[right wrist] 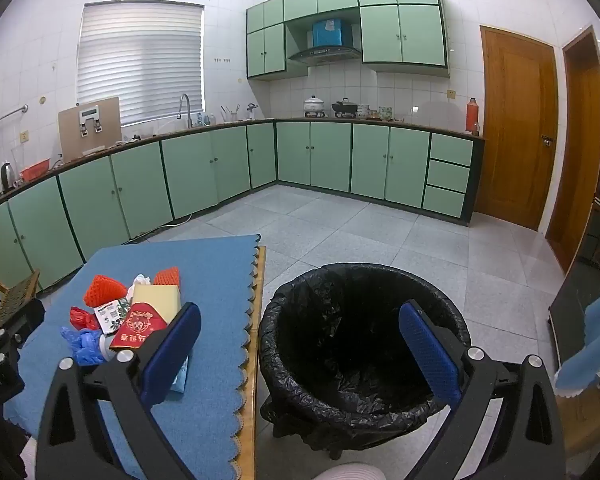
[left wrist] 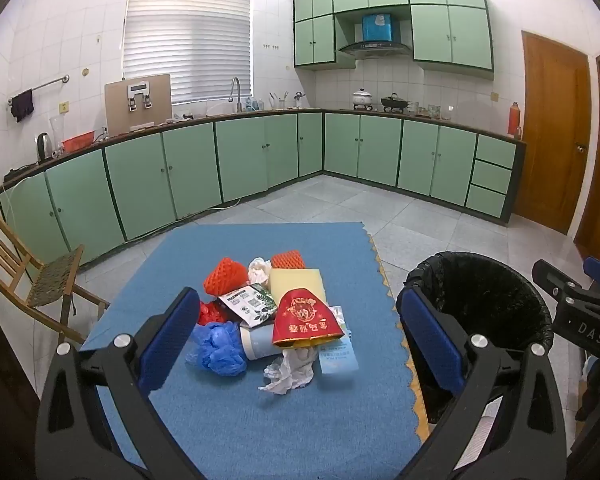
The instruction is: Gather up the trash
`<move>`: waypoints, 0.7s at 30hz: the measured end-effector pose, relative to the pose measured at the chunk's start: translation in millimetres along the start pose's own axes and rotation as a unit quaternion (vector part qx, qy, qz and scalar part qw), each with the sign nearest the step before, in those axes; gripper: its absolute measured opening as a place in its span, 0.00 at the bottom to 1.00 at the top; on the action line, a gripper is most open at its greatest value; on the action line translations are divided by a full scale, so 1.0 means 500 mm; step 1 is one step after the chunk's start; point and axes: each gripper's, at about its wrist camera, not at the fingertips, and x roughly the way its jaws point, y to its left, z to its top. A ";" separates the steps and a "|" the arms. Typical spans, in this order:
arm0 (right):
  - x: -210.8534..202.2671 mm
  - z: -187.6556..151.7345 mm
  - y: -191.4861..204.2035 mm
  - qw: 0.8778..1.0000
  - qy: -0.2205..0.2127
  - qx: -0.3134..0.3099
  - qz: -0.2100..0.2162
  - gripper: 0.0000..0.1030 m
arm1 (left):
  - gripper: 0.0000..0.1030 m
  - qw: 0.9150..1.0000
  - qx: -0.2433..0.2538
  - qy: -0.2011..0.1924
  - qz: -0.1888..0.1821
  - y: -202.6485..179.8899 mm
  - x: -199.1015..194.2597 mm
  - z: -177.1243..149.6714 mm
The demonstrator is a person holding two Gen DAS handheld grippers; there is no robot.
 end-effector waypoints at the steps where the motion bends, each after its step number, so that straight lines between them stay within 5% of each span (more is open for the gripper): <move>1: 0.000 0.000 0.000 1.000 0.001 0.000 0.000 0.94 | 0.95 1.000 0.000 0.000 0.000 0.000 0.000 0.000; 21: -0.003 0.010 0.001 1.000 -0.003 -0.002 0.001 0.94 | 0.95 1.000 0.001 -0.001 0.000 -0.001 0.000 0.000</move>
